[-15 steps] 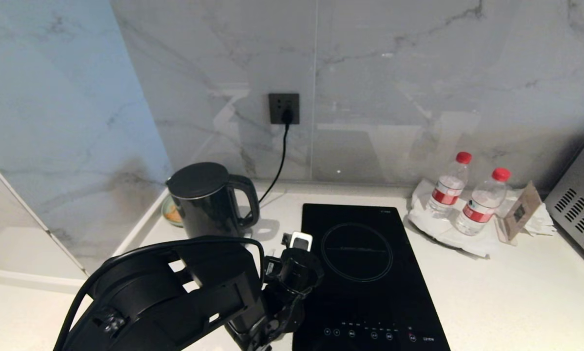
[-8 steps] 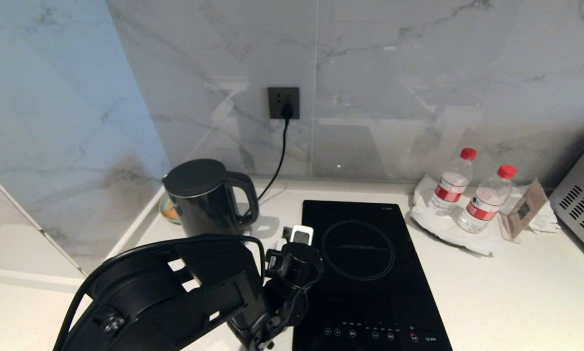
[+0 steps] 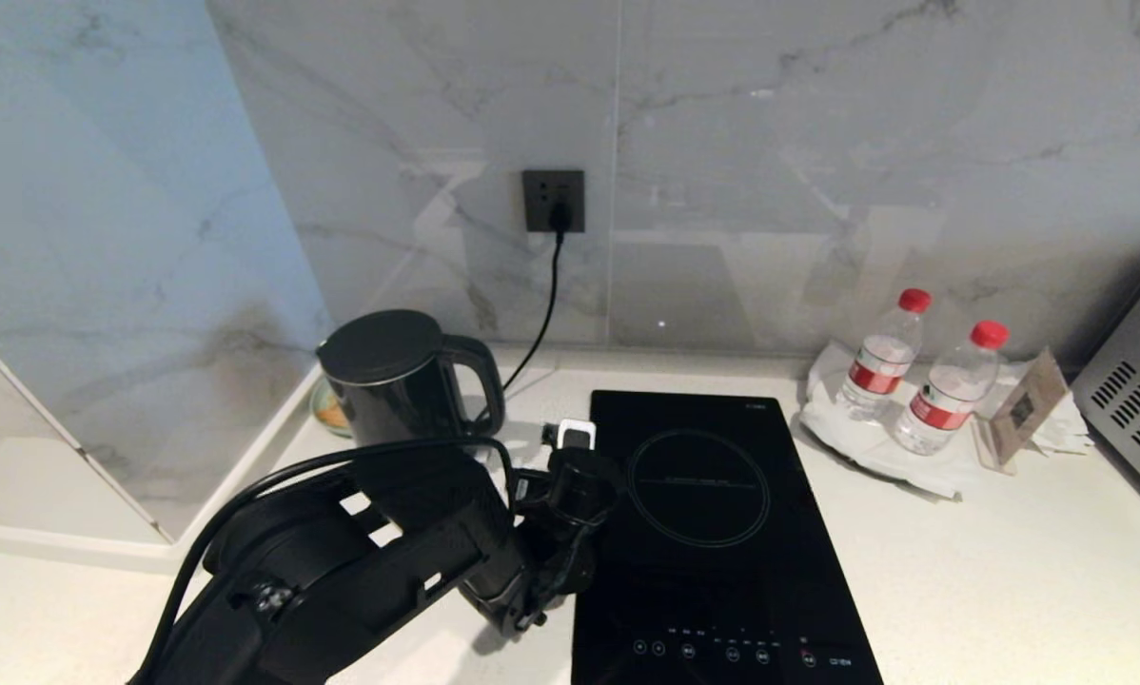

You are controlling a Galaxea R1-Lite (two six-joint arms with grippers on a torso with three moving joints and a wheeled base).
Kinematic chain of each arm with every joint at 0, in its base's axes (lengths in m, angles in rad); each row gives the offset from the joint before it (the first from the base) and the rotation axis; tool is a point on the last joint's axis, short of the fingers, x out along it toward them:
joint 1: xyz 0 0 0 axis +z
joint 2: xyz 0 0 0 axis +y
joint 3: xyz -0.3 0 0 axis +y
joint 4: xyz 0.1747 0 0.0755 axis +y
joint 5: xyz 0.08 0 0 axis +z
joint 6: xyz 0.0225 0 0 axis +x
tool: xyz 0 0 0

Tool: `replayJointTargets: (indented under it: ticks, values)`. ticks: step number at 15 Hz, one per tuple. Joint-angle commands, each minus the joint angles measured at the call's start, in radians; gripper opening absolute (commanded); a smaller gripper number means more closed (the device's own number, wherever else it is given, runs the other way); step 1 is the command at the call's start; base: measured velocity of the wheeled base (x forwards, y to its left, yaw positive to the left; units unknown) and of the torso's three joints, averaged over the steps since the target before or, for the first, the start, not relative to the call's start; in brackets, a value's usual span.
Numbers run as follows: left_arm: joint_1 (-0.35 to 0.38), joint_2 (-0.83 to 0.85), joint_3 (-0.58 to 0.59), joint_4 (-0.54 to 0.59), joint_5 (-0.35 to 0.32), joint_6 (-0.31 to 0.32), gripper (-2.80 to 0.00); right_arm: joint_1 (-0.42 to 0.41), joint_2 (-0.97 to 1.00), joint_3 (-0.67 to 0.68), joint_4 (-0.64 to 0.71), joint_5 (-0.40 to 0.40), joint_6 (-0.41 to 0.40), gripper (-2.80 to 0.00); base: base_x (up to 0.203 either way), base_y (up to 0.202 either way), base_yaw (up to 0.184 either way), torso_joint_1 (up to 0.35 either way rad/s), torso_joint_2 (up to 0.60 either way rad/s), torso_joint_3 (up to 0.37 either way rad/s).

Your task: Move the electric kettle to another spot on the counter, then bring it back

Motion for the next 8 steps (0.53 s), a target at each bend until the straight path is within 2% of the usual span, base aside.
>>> replayJointTargets:
  ticks: [1, 4, 8]
  values:
    - [0.021, 0.003, -0.003, -0.006, 0.012, -0.014, 0.00, 0.000, 0.000, 0.000, 0.000, 0.000, 0.000, -2.80, 0.000, 0.000, 0.000, 0.000, 0.00, 0.000]
    - [0.024, -0.024, 0.020, -0.009, 0.011, -0.048, 0.00, 0.000, 0.000, 0.000, 0.000, 0.000, 0.000, -2.80, 0.000, 0.000, 0.000, 0.000, 0.00, 0.000]
    - [0.041, -0.021, 0.014, -0.010, 0.013, -0.050, 0.00, 0.000, 0.000, 0.000, 0.000, 0.000, 0.000, -2.80, 0.000, 0.000, 0.000, 0.000, 0.00, 0.000]
